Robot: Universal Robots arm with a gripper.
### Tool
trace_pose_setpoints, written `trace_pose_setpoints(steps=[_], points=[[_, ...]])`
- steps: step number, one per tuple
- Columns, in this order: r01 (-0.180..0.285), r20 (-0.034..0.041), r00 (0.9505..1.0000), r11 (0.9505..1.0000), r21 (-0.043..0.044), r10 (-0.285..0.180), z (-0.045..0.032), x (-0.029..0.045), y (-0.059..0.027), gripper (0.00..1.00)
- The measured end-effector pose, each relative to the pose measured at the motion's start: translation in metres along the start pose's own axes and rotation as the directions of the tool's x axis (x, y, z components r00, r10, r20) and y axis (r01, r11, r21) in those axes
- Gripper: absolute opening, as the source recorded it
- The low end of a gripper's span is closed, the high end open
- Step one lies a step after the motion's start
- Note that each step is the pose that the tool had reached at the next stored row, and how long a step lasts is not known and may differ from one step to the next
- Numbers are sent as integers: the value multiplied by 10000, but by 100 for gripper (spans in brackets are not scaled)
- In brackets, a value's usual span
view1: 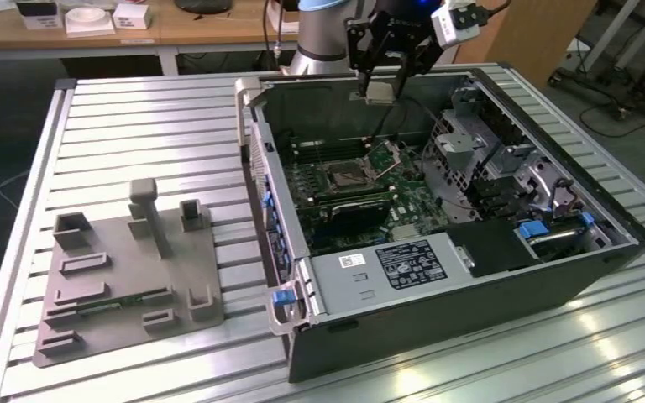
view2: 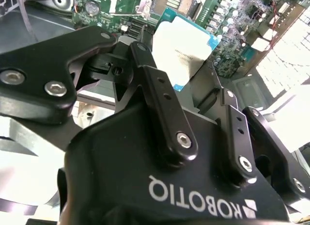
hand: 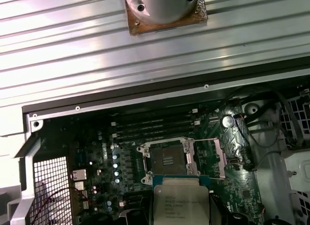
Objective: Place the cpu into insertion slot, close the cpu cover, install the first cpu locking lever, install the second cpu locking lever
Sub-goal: 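Place the cpu into insertion slot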
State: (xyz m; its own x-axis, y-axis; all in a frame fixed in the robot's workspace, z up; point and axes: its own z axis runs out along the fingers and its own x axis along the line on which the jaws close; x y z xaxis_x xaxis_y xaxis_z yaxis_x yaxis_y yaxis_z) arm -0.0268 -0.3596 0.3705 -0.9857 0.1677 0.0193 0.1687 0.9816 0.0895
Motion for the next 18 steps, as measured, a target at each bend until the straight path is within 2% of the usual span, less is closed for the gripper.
trace_pose_setpoints(steps=[10, 18], points=[[-41, 3, 10000, 10000, 1, 41, -1, 3, -1, 54], [-549, 48, 9985, 9985, -10, 549, 3, 7, -2, 54]])
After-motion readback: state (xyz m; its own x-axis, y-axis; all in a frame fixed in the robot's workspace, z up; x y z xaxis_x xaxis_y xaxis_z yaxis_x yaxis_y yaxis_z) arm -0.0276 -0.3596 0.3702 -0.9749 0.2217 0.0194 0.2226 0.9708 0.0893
